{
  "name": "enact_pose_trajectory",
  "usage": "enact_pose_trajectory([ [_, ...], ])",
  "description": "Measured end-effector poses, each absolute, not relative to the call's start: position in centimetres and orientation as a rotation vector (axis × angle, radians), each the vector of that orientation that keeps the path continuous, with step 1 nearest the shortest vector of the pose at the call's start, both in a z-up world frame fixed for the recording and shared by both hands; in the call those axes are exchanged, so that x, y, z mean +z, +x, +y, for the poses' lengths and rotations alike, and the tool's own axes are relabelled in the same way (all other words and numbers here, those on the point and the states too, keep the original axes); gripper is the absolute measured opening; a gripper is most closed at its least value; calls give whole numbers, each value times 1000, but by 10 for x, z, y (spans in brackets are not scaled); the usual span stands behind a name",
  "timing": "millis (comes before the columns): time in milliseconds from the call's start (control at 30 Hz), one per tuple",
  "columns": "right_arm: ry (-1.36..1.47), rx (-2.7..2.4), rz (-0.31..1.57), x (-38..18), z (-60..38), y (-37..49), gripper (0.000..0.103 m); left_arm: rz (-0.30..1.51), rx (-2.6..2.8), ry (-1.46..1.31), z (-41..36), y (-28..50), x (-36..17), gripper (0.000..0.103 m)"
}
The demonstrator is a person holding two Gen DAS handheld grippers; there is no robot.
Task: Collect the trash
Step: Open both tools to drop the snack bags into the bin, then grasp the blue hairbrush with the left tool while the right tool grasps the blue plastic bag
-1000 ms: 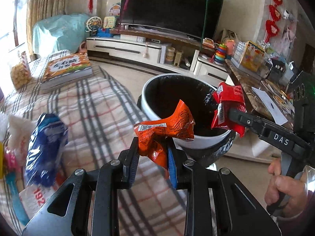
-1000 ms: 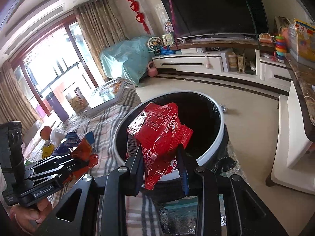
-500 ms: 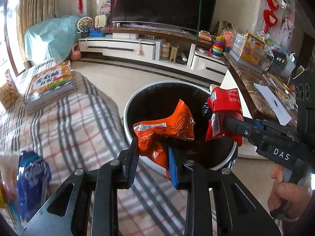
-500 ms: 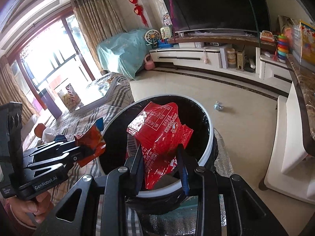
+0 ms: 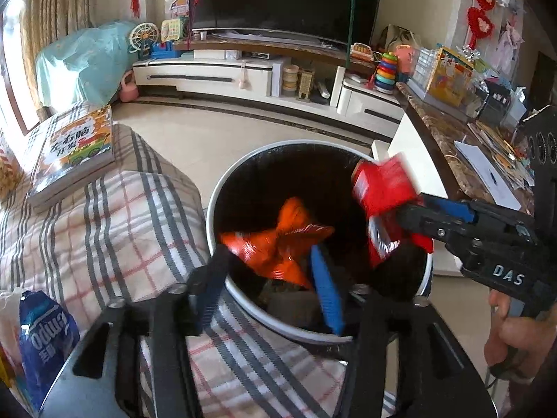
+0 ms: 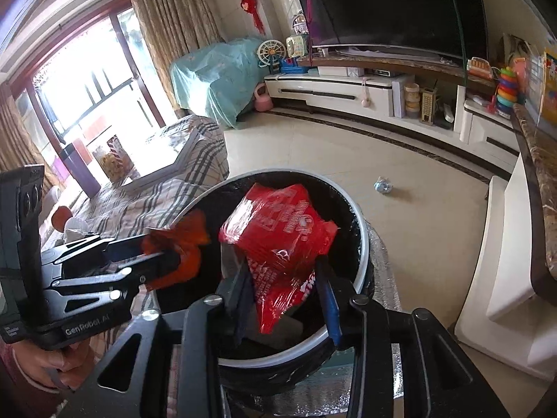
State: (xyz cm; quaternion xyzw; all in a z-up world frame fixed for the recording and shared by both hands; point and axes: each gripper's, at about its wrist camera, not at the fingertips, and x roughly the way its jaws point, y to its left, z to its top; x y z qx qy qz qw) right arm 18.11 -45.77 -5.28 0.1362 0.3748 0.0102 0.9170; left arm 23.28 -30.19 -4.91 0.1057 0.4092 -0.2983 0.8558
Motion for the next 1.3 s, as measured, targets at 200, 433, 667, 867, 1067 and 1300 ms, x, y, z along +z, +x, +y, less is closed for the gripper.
enact_pose_trajectory([
  [200,303,3,741,-48,-462,174,52,868,-618,188,-289,226,-49,61],
  [433,375,9,675,-44,-456,156,78,840,-603,136,-258,197,-47,67],
  [667,433,40,652,-45,-438,147,80,813,-577,126,-223,173,-43,68],
  [867,440,73,661,-48,-413,143,80,808,-524,56,-180,162,-44,68],
  [1067,418,122,675,-49,-382,144,80,804,-459,1,-135,152,-47,68],
  [1300,393,196,708,-52,-339,147,83,792,-388,-69,-88,141,-49,68],
])
